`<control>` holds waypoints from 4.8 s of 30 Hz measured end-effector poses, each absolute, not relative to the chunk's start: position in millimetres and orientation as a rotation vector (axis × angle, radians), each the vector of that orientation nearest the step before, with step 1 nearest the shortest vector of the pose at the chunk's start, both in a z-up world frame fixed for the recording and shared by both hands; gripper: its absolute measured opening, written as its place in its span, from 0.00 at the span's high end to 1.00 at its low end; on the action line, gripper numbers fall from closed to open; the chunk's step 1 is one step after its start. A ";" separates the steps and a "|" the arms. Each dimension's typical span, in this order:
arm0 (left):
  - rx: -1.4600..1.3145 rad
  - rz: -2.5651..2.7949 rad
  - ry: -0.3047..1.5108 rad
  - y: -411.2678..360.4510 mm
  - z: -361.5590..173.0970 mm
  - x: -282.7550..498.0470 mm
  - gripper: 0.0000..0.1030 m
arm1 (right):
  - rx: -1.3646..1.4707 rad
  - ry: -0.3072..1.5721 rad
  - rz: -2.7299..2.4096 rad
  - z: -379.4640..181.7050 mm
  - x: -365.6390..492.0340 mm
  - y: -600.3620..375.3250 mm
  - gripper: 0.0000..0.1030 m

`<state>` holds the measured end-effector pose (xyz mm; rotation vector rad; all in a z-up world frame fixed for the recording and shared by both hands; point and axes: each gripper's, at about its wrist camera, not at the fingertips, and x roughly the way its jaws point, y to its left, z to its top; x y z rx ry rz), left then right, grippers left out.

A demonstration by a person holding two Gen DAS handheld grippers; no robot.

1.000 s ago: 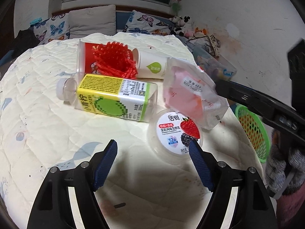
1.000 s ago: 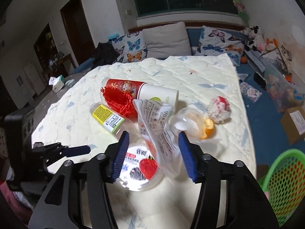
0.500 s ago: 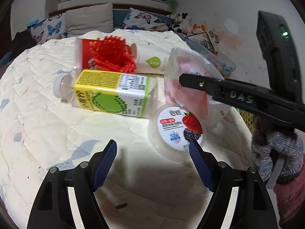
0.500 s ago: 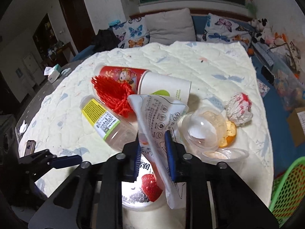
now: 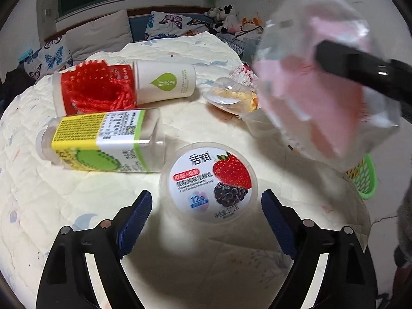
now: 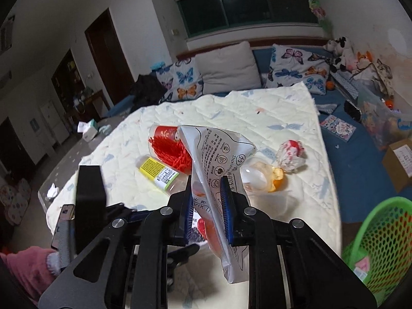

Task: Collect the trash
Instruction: 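Carry the clear plastic bag with the right tool over the green basket, then open the right tool to drop the plastic bag into the basket, then return both tools from the basket toward the items on the bed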

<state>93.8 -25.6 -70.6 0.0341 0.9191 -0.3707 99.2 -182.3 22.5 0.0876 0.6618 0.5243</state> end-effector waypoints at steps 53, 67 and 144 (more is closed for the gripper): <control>0.110 -0.609 0.792 -164.2 -6.3 87.2 0.18 | 0.288 0.714 -0.079 -40.5 33.4 -428.4 0.60; 0.179 -0.723 0.808 -246.6 -11.7 90.7 0.18 | 0.309 0.644 -0.122 -27.6 -0.6 -446.9 0.27; -0.147 -0.113 0.835 18.6 -31.3 108.2 0.14 | 0.081 0.820 0.348 -58.5 133.9 -215.6 0.14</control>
